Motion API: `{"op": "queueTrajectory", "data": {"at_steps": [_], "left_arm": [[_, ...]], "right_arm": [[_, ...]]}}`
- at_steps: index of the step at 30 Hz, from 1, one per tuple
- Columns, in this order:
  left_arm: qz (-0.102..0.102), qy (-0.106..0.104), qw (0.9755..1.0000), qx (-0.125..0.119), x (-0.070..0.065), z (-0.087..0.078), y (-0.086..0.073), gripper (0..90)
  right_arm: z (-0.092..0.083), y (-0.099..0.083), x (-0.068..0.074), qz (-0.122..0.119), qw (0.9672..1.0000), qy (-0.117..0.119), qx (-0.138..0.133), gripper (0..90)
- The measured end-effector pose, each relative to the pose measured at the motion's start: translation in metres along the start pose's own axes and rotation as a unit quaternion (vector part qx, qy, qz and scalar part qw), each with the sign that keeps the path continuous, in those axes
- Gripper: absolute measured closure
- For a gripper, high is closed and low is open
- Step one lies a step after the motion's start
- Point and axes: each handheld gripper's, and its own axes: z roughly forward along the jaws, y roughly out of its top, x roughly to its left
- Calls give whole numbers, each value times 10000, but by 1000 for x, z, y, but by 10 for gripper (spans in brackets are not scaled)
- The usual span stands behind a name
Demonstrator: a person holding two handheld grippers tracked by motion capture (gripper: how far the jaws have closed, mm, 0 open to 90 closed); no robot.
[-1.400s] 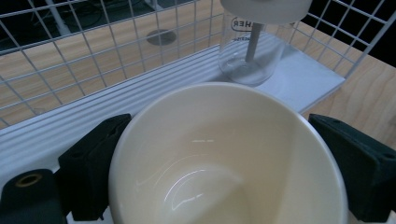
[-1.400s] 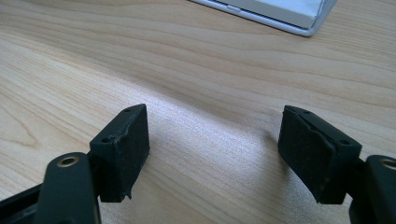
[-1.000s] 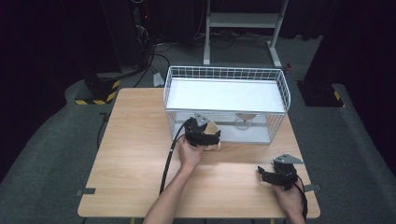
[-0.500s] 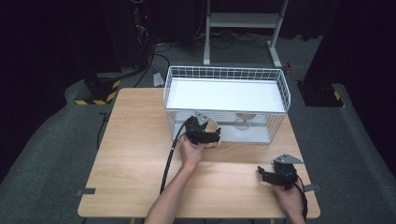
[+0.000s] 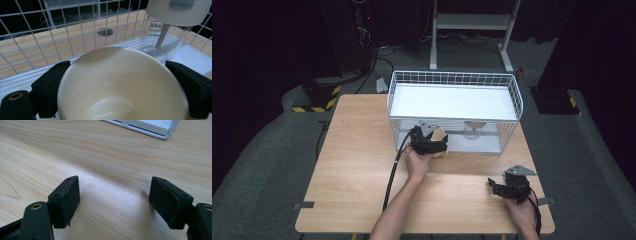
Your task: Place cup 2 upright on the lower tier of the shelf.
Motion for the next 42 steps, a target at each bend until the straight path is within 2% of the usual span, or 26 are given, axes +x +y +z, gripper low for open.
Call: {"op": "queueTrajectory", "data": {"at_steps": [7,10,13,16,21,23,28,42], "left_arm": [[13,39,10000,9,-1,0,0,98],[10,117,9999,16,-2,0,0,94],[24,155,9999,14,-2,1,0,22],[10,151,9999,29,-2,0,0,9],[-6,131,9999,41,-2,0,1,8],[-7,163,9999,45,-2,0,1,42],[2,230,9997,-99,-3,-4,4,60],[-28,147,9999,-71,-2,-13,7,58]], "right_arm": [[0,0,0,-9,10000,0,-3,245],[0,0,0,-6,10000,0,2,246],[0,0,0,-1,10000,1,0,246],[0,0,0,-8,10000,0,3,246],[0,0,0,-6,10000,-1,2,246],[0,0,0,-6,10000,0,2,246],[0,0,0,-6,10000,0,3,246],[0,0,0,-6,10000,0,1,246]]}}
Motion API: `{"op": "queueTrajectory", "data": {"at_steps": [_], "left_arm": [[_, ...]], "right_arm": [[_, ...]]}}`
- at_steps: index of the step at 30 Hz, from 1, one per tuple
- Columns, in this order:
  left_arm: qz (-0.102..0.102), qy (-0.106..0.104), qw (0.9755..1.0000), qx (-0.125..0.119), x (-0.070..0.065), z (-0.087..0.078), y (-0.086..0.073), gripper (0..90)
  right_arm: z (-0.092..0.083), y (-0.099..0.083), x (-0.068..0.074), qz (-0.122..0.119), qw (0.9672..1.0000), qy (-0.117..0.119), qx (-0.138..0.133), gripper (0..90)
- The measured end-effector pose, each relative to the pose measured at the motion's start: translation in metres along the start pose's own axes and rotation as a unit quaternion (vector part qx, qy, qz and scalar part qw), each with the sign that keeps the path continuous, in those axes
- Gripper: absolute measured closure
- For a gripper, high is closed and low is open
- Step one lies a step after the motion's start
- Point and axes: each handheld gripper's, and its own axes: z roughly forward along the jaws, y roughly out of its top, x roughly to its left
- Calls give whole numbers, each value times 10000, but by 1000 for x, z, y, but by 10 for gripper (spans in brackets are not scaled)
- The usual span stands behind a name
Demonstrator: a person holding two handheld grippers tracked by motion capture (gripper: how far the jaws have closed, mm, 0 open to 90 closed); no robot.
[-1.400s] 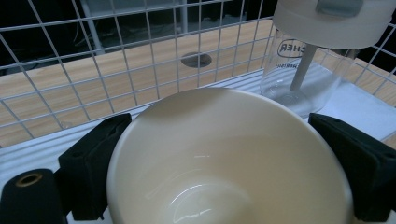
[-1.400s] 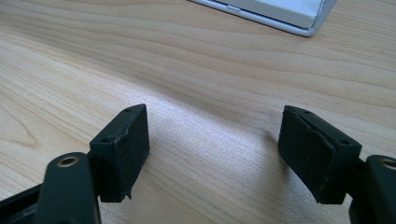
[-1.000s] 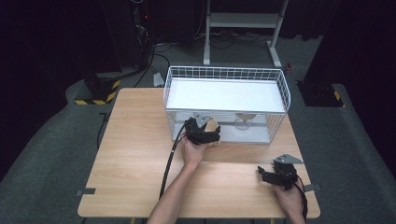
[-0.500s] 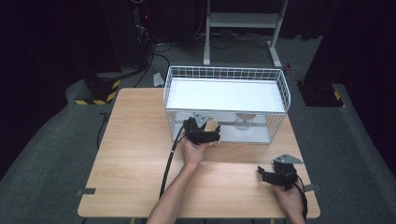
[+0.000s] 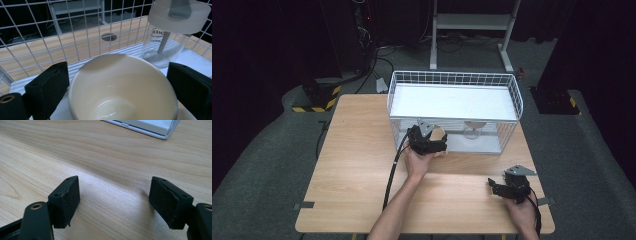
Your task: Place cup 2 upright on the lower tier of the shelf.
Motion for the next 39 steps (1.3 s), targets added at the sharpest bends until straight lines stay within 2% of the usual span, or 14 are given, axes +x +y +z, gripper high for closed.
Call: {"op": "queueTrajectory", "data": {"at_steps": [8,15,18,26,39], "left_arm": [[22,-109,9999,79,-2,-8,1,61],[28,-102,9999,79,1,-15,1,61],[-30,-100,9999,66,2,-16,1,60],[29,-179,9998,75,3,-25,1,59],[76,-234,9995,200,6,-43,-6,58]], "right_arm": [[0,0,0,-1,10000,0,-1,246],[0,0,0,0,10000,1,0,246],[0,0,0,4,10000,-1,-1,246],[0,0,0,-2,10000,-1,1,246],[0,0,0,3,10000,0,1,246]]}}
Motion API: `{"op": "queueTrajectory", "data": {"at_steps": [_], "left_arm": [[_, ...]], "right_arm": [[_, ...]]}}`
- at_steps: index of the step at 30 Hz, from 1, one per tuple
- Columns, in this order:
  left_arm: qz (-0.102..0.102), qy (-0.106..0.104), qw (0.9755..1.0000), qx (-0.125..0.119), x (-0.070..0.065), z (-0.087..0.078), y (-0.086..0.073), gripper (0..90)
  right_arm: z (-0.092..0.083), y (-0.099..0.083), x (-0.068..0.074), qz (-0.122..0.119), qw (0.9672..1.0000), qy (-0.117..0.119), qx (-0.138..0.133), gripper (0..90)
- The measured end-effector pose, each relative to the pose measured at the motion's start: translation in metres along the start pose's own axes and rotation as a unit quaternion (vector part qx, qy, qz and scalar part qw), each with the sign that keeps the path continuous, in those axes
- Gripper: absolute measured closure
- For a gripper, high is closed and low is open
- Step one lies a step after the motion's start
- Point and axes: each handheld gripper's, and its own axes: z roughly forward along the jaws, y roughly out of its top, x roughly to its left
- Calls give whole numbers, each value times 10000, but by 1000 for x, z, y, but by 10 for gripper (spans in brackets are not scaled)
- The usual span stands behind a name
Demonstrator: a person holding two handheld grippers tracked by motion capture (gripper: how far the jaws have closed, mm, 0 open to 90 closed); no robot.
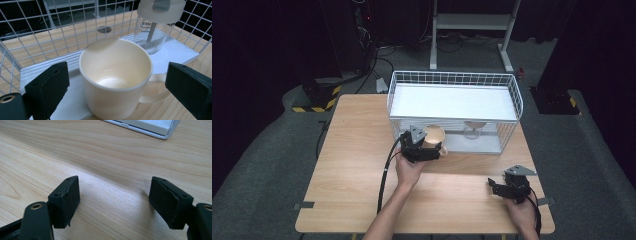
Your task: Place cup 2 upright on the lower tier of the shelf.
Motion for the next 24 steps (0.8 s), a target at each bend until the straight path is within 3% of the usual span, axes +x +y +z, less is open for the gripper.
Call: {"op": "queueTrajectory", "data": {"at_steps": [12,19,21,24], "left_arm": [[-1,48,9998,176,-1,-6,-16,126],[-23,111,9988,471,-3,2,-26,149],[109,162,9984,537,-6,5,-29,150],[98,155,9978,631,-8,9,-31,152]], "right_arm": [[0,0,0,-2,10000,0,0,246],[0,0,0,-2,10000,0,0,245],[0,0,0,-4,10000,-2,-2,246],[0,0,0,-14,10000,0,-3,246]]}}
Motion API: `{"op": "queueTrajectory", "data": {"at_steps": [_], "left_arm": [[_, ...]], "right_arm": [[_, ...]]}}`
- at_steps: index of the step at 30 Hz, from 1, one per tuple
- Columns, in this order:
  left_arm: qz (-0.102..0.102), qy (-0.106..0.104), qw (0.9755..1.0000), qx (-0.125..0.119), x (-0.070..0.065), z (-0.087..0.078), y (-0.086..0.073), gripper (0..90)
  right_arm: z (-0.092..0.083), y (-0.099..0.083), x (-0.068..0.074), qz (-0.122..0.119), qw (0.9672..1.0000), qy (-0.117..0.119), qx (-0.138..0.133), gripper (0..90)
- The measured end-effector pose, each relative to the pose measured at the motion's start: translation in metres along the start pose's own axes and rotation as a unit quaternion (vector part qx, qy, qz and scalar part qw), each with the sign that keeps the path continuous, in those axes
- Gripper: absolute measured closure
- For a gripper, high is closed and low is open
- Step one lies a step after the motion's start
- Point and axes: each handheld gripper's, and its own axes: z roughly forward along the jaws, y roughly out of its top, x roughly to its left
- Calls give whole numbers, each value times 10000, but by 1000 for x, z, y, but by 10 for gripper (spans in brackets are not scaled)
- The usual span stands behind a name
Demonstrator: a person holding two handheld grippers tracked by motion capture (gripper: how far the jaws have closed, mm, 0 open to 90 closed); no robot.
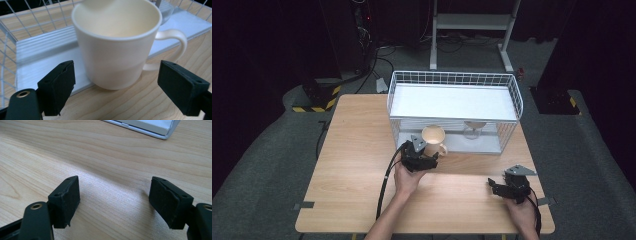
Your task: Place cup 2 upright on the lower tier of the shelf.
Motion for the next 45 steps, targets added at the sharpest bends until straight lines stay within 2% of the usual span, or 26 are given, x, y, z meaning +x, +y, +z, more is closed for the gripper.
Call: {"op": "queueTrajectory", "data": {"at_steps": [6,14,21,28,32,34,39,45], "left_arm": [[-58,18,9997,226,-2,10,-4,175],[-178,77,9995,239,-2,17,-3,243],[-149,141,9994,281,-2,21,2,233],[-244,122,9994,234,0,24,2,246],[-186,200,9994,217,0,26,2,281],[-220,208,9993,203,1,28,2,288],[-163,259,9991,302,1,32,6,287],[-224,252,9989,326,4,38,11,294]], "right_arm": [[0,0,0,9,10000,-2,2,246],[0,0,0,10,10000,-1,2,245],[0,0,0,-1,10000,-1,0,245],[0,0,0,5,10000,-2,2,246],[0,0,0,10,10000,-3,4,246],[0,0,0,9,10000,-3,4,246],[0,0,0,-1,10000,0,1,246],[0,0,0,8,10000,-3,3,245]]}}
